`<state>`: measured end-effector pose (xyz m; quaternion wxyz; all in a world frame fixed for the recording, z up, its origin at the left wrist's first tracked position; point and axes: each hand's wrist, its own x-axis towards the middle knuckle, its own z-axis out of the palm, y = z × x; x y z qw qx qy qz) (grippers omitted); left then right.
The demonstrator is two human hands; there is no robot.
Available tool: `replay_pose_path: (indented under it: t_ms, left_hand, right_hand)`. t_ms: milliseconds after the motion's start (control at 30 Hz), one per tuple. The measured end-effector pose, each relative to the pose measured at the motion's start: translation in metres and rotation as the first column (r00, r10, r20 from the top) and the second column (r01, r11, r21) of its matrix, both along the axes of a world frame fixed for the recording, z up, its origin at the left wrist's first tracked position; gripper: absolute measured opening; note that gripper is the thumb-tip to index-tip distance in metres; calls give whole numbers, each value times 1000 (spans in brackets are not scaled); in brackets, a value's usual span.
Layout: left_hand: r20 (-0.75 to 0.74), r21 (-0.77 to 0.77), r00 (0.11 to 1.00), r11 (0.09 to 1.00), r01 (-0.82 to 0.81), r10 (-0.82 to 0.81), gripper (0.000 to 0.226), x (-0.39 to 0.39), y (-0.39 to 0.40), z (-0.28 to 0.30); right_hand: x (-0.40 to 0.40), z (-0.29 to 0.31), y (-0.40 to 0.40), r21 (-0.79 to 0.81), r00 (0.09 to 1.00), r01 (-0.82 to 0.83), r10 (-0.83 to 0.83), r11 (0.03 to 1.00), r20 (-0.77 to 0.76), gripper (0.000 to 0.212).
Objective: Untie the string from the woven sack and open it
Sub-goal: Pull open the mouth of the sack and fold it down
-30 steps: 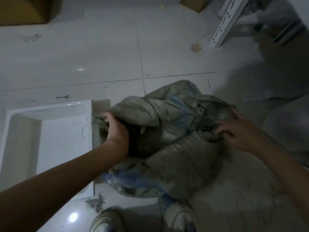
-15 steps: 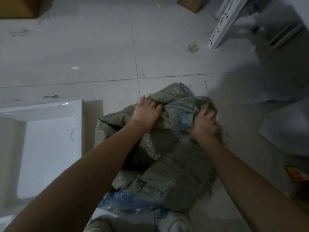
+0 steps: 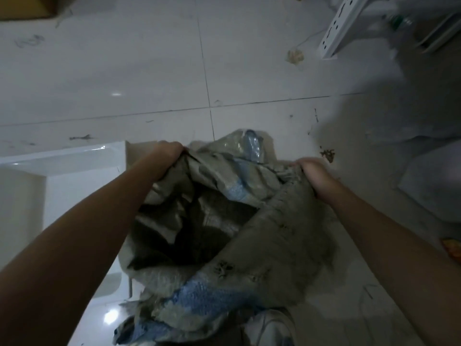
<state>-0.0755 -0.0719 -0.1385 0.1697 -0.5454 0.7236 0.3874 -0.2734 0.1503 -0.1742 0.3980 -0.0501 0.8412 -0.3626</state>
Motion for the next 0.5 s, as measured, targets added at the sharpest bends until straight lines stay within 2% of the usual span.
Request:
replay_pose_path:
  t_ms: [67,133,200,233,267,300,333,367,400,433,467,500]
  left_hand:
    - [178,-46,961,974,223,-212,36,-1,7,6]
    - [227,-16,950,974,225,-216,37,-6,8,6]
    - [194,-38,951,967,253,-241,39,-15,11,10]
    - [158,-119,941,940,320,-300,41,-19,14,14]
    - [89,-246,926,893,377,-367,45,-21,20,19]
    - [-16,-383,889,824,417,-458,49,-22,29,25]
    - [-177,-515,794,742,429,-581,52,-19,41,34]
    - [-256,-631,613,609,481,-748,54,-17,54,40]
    - [-192,-738,393,396,546,-900,55,-13,69,41]
    - [-68,-798,202,175,577,-977,55,-9,82,33]
    - [68,-800,91,1,599,-994,56,-6,92,23]
    - [180,-744,51,-102,660,-982,57,-5,98,12]
  right_hand:
    - [-5,-7,-8,163,972,-230,235,959,-8,27]
    - [-5,-4,-15,245,922,-347,377,905,-91,31]
    - [-5,8,-23,270,904,-290,356,918,-239,33]
    - [-3,17,-26,319,868,-244,353,916,-348,36]
    - [4,28,-26,362,808,-185,351,914,-473,38]
    - [13,40,-23,347,708,-135,336,928,-621,38]
    - [28,54,-18,283,543,-132,308,950,-781,33]
    - [48,68,-11,205,365,-179,258,962,-894,24]
    - [73,84,-6,150,262,-277,225,949,-938,17]
    - [100,94,0,132,233,-395,238,909,-943,14]
    - [125,95,6,135,263,-496,297,858,-918,14]
    - [149,93,13,157,310,-565,384,810,-869,14]
